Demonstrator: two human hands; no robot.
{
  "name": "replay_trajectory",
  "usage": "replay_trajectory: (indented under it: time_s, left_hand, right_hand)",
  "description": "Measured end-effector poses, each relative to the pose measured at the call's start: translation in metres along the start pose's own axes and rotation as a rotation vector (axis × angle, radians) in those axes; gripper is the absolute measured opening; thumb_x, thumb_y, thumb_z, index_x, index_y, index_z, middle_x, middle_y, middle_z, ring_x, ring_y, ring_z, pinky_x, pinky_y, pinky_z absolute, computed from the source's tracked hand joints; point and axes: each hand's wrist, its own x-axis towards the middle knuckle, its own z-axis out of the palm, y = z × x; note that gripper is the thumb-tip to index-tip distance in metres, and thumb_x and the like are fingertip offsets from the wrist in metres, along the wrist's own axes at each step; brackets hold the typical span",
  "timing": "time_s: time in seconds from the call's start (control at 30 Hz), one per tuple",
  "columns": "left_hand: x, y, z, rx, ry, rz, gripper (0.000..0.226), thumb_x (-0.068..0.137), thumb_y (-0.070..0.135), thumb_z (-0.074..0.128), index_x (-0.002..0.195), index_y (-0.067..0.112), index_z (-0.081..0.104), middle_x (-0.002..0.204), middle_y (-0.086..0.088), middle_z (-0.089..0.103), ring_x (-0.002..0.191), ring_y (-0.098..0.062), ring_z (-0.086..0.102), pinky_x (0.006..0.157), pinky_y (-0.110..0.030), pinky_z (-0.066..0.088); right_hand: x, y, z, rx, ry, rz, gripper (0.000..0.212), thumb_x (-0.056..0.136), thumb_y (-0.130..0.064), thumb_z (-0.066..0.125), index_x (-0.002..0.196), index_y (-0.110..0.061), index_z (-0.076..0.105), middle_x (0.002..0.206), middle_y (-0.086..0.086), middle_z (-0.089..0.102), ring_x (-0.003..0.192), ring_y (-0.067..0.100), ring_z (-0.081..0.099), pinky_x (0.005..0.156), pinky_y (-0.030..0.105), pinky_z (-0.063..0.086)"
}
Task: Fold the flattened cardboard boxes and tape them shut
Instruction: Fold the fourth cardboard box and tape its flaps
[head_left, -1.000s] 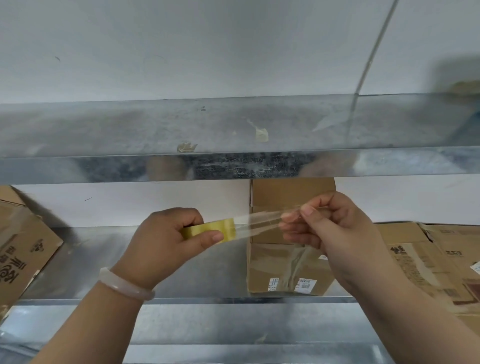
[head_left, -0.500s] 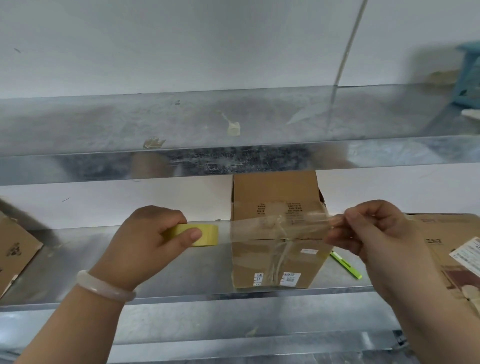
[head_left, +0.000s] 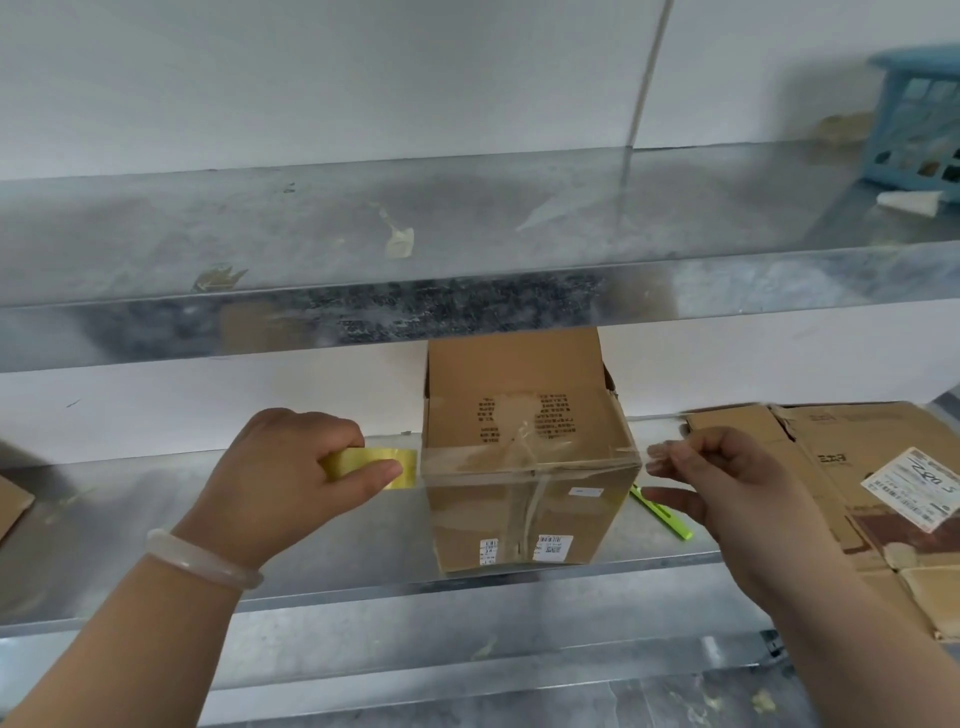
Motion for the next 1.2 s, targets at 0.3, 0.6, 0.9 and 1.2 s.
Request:
replay_trajectory:
  time_s: [0.3,0.6,0.9,1.2]
  left_hand:
    - [0.004,-0.004,0.013,0.017,-0.076,-0.060,0.045,0.078,0.073,0.047,0.055,0.034,0.046,0.050,0.010,0.048,0.051,-0.008,0.048,0.055,-0.021,0.027]
    - [0.008,-0.004,0.025,-0.016,-0.088,-0.044,0.047,0.076,0.076,0.042,0.052,0.035,0.041,0.046,0.011,0.043,0.047,-0.007,0.045,0.057,-0.016,0.024]
    - [0.013,-0.004,0.024,-0.016,-0.124,-0.040,0.042,0.079,0.054,0.068,0.051,0.035,0.042,0.046,0.009,0.043,0.047,-0.009,0.046,0.055,-0.018,0.023]
    - [0.012,-0.010,0.024,-0.137,-0.156,-0.093,0.044,0.073,0.069,0.052,0.050,0.032,0.047,0.048,0.007,0.048,0.050,-0.012,0.049,0.049,-0.021,0.031]
  right_hand:
    - [0.015,0.024,0.001,0.152,-0.040,0.154,0.011,0.095,-0.004,0.057,0.085,0.001,0.059,0.075,0.013,0.071,0.070,0.018,0.071,0.064,0.024,0.058]
    - [0.015,0.055,0.005,0.288,-0.120,0.272,0.013,0.074,-0.025,0.069,0.065,-0.016,0.069,0.074,0.005,0.068,0.070,0.013,0.065,0.075,0.033,0.051]
    - [0.022,0.039,-0.014,-0.547,0.099,-0.614,0.033,0.091,-0.024,0.068,0.115,-0.046,0.061,0.113,-0.023,0.062,0.097,-0.004,0.060,0.084,0.013,0.049]
    - [0.035,0.041,0.018,-0.729,-0.128,-1.100,0.015,0.078,-0.017,0.079,0.092,-0.013,0.079,0.101,-0.005,0.074,0.104,0.018,0.062,0.088,0.041,0.054]
